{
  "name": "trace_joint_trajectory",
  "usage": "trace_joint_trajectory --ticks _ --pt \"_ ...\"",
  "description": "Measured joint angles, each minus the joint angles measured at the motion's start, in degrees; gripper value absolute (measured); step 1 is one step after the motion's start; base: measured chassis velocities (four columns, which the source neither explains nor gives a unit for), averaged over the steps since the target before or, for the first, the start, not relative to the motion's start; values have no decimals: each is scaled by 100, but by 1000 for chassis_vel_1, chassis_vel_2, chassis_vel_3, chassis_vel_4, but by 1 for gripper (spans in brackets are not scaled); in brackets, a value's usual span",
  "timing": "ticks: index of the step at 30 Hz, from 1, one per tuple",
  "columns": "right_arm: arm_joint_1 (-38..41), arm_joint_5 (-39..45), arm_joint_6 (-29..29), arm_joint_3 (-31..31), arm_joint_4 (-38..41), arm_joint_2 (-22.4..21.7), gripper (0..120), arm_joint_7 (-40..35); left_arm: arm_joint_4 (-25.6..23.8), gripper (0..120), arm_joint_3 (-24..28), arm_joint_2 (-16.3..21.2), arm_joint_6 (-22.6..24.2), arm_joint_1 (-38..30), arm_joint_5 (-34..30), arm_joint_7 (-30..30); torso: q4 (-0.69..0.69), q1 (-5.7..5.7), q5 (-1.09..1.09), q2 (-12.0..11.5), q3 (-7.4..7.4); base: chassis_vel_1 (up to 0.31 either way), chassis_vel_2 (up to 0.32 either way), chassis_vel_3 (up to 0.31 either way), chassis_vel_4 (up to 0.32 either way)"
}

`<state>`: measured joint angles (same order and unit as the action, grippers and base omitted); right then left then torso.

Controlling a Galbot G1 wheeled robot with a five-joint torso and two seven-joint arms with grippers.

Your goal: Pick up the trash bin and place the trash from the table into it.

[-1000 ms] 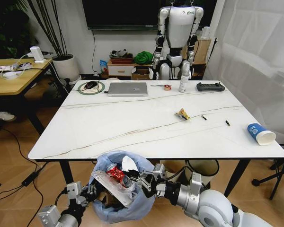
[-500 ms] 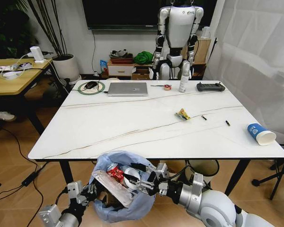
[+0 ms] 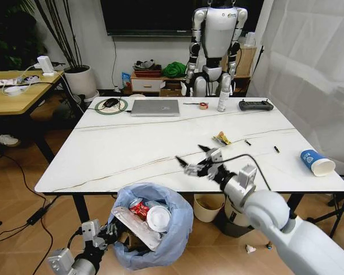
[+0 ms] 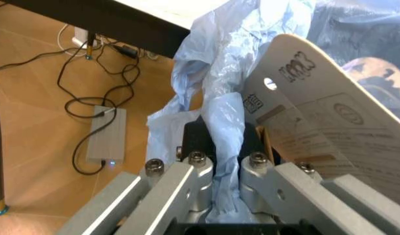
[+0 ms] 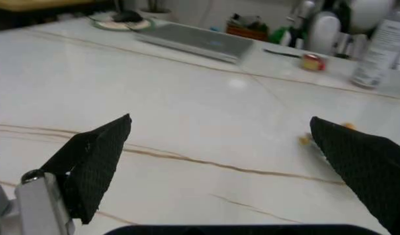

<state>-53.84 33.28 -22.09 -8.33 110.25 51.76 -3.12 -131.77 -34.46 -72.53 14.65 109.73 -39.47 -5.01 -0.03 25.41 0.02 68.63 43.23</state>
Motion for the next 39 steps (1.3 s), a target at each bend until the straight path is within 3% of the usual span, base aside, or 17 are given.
trace_joint_trajectory --ticks 12,25,28,39 --pt "1134 91 -320 -48 -1975 113 100 345 -36 0 -11 -95 -2 57 81 10 1 0 0 0 -1 0 0 0 0" --pt "1553 224 -145 116 -2899 346 99 709 -60 0 -33 -112 -10 114 117 17 1 -1 -2 0 -2 0 0 0 0" --pt "1568 216 -114 133 -2966 371 93 743 -60 0 -30 -115 -12 117 124 18 1 -1 -1 0 -2 0 0 0 0" --pt "1657 208 -32 182 -3211 443 49 803 -20 0 -37 -94 -21 95 110 26 1 -1 -2 0 -2 0 0 0 0"
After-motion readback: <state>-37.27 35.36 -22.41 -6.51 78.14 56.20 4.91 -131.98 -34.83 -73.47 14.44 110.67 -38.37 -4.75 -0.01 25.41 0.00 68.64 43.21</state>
